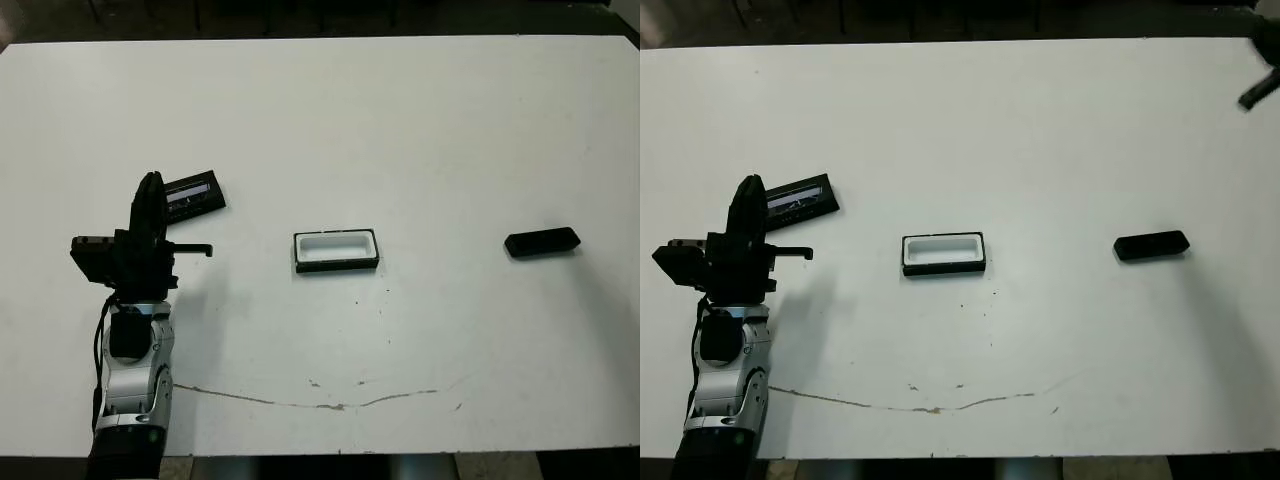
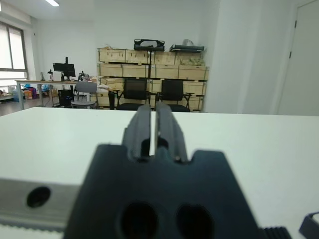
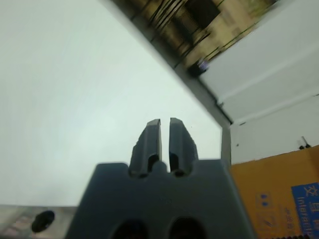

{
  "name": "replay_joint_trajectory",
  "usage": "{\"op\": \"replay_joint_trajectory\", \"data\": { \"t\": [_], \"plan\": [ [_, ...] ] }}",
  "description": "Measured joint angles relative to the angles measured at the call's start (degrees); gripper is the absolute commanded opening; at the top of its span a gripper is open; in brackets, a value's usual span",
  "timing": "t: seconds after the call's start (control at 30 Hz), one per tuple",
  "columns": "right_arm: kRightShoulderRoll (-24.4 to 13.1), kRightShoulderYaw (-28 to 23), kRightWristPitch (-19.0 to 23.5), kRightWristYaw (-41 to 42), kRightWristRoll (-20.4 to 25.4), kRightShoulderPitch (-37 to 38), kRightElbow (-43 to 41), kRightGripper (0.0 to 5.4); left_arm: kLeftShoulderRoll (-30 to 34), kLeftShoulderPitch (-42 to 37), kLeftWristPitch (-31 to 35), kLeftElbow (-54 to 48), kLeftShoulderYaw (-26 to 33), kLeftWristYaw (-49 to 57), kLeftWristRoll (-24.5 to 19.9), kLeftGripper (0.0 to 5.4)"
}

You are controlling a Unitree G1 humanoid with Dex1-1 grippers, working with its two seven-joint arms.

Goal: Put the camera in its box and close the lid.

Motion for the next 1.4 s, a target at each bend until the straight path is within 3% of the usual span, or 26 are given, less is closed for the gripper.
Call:
{"op": "replay_joint_trajectory", "data": {
  "t": [0.27,0.73,1.4],
  "plan": [
    [0.63,4.48,-2.30,5.61,-2.57,4.71,-0.66,0.00,0.05,0.01,0.00,-0.21,0.05,-0.01,-0.19,0.01],
    [1.12,7.87,5.72,7.79,-6.13,12.30,-9.79,0.00,0.14,0.07,-0.31,-0.02,0.10,0.01,-0.16,0.01],
    [3.66,8.88,7.72,6.87,-6.76,14.13,-12.93,0.00,0.15,0.09,-0.80,0.88,0.44,-0.95,-1.20,0.01]
  ]
}}
